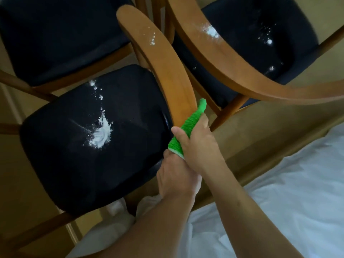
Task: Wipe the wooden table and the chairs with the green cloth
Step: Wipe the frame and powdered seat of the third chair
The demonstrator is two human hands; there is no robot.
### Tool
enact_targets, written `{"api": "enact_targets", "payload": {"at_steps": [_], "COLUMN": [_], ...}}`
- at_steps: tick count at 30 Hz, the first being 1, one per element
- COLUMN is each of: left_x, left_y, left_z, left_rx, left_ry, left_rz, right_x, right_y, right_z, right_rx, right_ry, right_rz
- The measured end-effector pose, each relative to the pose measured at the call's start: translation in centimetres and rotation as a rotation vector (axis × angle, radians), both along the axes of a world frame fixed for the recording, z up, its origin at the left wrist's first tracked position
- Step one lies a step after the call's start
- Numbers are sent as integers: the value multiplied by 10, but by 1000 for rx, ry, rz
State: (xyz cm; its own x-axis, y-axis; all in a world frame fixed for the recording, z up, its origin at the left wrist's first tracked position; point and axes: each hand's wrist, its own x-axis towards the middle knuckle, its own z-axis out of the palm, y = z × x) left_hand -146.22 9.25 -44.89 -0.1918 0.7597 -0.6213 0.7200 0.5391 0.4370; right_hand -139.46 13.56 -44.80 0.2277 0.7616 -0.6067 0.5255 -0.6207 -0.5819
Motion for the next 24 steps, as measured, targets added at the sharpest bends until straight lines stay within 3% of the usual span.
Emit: {"api": "enact_targets", "payload": {"at_steps": [7, 15, 24], "left_x": [0, -5, -9], "left_y": [3, 8, 10], "left_z": [-2, 4, 6], "left_rx": [19, 11, 11], "left_ry": [70, -30, -105], "left_rz": [-102, -125, -110], "right_x": [-18, -22, -25], "right_y": [40, 105, 96], "right_z": [-8, -12, -11], "right_rx": [217, 275, 318], "right_ry": [-544, -570, -640], "right_rz": [382, 365, 362]}}
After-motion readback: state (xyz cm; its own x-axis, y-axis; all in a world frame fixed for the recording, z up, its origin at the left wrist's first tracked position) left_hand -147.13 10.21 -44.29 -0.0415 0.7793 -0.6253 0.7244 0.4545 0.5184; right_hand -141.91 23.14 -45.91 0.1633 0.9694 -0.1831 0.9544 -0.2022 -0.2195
